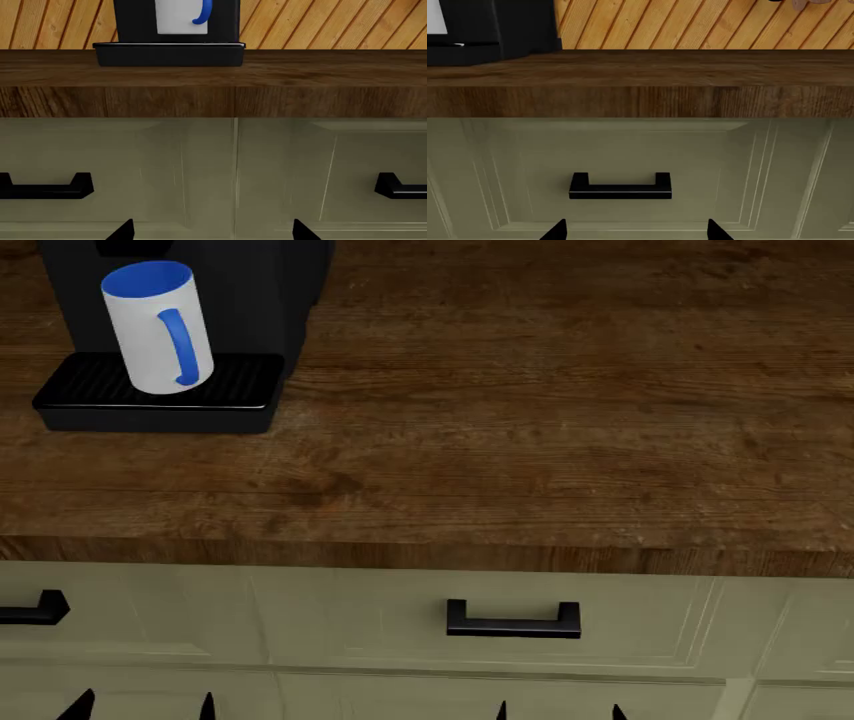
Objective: Pick the mug from under the coffee machine dispenser and place it on the counter.
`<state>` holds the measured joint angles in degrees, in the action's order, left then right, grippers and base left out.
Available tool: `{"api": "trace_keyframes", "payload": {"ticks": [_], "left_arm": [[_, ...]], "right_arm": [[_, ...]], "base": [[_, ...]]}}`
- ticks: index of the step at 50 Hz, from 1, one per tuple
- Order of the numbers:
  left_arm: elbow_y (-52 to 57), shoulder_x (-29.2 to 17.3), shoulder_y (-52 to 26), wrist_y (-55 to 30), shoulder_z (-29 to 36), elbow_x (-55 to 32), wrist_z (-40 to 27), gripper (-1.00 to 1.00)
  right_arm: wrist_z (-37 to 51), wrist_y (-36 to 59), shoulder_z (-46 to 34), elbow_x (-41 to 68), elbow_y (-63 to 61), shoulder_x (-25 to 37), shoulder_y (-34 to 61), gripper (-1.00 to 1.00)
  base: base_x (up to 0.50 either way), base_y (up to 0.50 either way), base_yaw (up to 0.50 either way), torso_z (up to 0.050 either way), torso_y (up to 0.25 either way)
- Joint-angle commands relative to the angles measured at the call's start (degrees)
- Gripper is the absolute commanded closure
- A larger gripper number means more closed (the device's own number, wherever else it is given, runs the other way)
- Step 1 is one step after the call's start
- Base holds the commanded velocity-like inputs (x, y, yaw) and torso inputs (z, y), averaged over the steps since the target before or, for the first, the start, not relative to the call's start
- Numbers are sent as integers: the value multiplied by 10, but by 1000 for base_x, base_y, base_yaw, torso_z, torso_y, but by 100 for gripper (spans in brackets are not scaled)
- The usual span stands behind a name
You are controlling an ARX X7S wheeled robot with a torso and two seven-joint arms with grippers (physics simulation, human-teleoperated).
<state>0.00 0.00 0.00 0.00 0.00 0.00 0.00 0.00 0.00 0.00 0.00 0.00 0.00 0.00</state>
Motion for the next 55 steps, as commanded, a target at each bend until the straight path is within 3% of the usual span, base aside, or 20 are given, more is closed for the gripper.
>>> {"api": "trace_keyframes", "payload": {"ticks": [1,14,35,41,45,55], "left_arm": [[0,-6,0,0,6,-6,-6,-100],[-2,-23,3,26,22,-27,-54,-100],[4,-40,11,60,30,-62,-82,-100],[1,-44,6,66,44,-44,-94,-100],[84,-61,16,-9,57,-40,-92,-100],[276,-91,-53,-309,57,-77,-94,-100]], "right_arm": [[7,0,-7,5,0,5,0,-100],[72,27,-36,-11,-30,24,-15,-100],[101,40,-63,-3,-77,44,-40,-100],[100,52,-65,5,-104,55,-47,-100],[95,119,-61,21,-158,63,-45,-100],[94,367,-42,59,-344,80,11,-100]], "base": [[0,0,0,0,0],[-21,0,0,0,0],[-500,76,0,0,0],[-28,13,0,45,4],[0,0,0,50,6],[0,0,0,50,7]]}}
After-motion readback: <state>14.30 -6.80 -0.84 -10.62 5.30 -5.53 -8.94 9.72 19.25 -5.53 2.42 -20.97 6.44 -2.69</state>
